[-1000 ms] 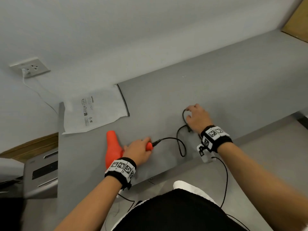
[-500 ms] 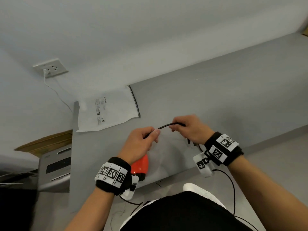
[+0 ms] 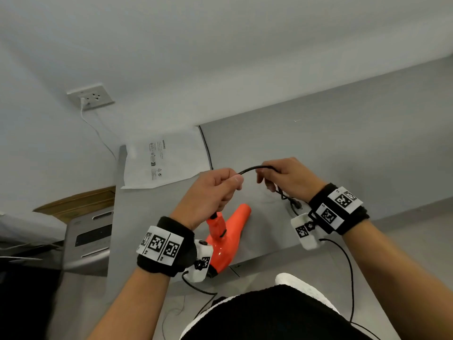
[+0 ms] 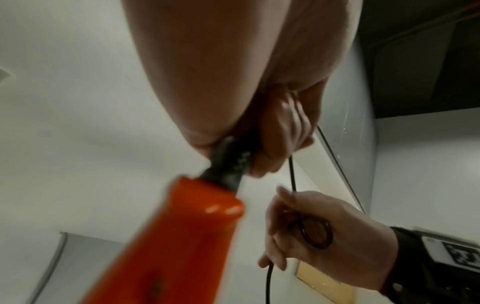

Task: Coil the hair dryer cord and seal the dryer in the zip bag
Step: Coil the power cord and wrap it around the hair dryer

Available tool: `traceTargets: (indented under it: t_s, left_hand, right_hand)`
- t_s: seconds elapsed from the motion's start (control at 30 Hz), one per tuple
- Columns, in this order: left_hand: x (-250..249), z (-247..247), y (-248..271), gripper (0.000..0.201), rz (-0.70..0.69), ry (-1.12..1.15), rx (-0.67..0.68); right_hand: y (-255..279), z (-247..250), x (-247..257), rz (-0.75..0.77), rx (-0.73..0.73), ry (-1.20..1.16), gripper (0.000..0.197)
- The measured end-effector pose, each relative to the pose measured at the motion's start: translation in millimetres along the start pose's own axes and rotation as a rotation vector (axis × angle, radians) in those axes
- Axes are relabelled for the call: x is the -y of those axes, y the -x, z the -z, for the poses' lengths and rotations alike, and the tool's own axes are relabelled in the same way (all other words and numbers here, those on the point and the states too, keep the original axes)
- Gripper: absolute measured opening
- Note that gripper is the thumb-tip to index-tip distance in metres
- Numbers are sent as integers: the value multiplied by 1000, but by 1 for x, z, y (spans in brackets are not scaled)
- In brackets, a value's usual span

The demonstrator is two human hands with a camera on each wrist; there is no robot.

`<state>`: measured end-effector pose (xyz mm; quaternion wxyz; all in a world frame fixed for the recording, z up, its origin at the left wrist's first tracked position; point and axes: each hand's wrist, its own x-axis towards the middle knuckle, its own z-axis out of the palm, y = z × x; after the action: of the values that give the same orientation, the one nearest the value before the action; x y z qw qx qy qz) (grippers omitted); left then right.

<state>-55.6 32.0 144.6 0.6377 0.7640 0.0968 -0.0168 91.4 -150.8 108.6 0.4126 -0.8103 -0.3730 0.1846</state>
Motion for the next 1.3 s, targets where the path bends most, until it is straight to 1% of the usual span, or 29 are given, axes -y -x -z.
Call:
traceTargets:
  t_s: [0.03,0.1,0.13,0.2,0.27,0.33,0.4,0.47,0.6,0.67,0.73,0.77,0.8,0.87,0.93,0.97,1.0,1.03,1.07,1.13,1.17,1.2,1.23,1.27,1.3]
  left_hand:
    - [-2,-1,0,34,-14,24,-48]
    - [-4,3,0,36,-28,166,-178]
    - [-5,8,0,36,-37,245,-238]
    - [-5,21,4,36,-64,389,-327]
    - [-5,35,8,36,-105,477,-380]
    - [-5,39,12,36,-131,446,-389]
    - [-6,34,14,36,-140,406,-366]
    - [-7,30,16,35,-155,438,-341]
    - [-8,39,21,25,-179,506,-312]
    - [-9,42,24,21,-169,529,-263]
    - [-10,40,25,22,-164,552,-206]
    - [-10,38,24,23,-161,567,-178]
    - [-11,34,22,24,-159,584,-153]
    - [-11,27,18,26,-152,609,-112]
    - [-10,19,14,28,-141,599,-82]
    - [-10,15,12,30,-134,594,-70]
    - [-9,12,11,31,-130,594,-58]
    - [-8,10,10,32,-128,601,-49]
    - [-7,8,9,33,-129,613,-45]
    - [-5,6,8,35,-139,647,-48]
    - [-5,5,7,35,-149,665,-56]
    - [-4,4,5,35,-160,682,-70]
    - [-5,2,3,35,-169,693,-91]
    - [-5,0,2,36,-176,700,-120]
    - [-6,-1,0,36,-180,700,-151]
  right_hand:
    - [1,0,2,8,-11,2,38]
    - [4,2,1,9,-55,11,51]
    - [5,4,-3,-7,-83,-15,54]
    - [7,6,-17,-61,-134,-74,49]
    - [8,7,-33,-106,-162,-76,43]
    - [7,8,-45,-130,-181,-35,38]
    - [2,9,-55,-157,-200,41,33]
    - [-5,14,-68,-229,-203,120,32]
    - [-11,26,-97,-425,-146,271,30]
    - [-10,25,-101,-472,-50,361,20]
    - [-11,15,-92,-434,43,422,9]
    - [-12,10,-82,-398,64,415,5]
    - [-13,5,-72,-351,72,391,6]
    - [-13,-6,-44,-238,94,330,20]
    - [-11,-17,-16,-108,154,312,41]
    - [-10,-21,-2,-57,183,305,48]
    - [-8,-24,10,-13,189,281,51]
    - [-7,-24,20,22,165,232,50]
    - [-5,-24,29,51,115,148,42]
    - [1,-26,45,56,-25,-90,19]
    - [4,-28,50,44,-86,-174,11]
    - [5,-33,52,36,-138,-194,11]
    - [6,-39,51,41,-162,-143,15]
    - [6,-46,48,48,-145,-44,17]
    - [7,-54,44,63,-99,60,18]
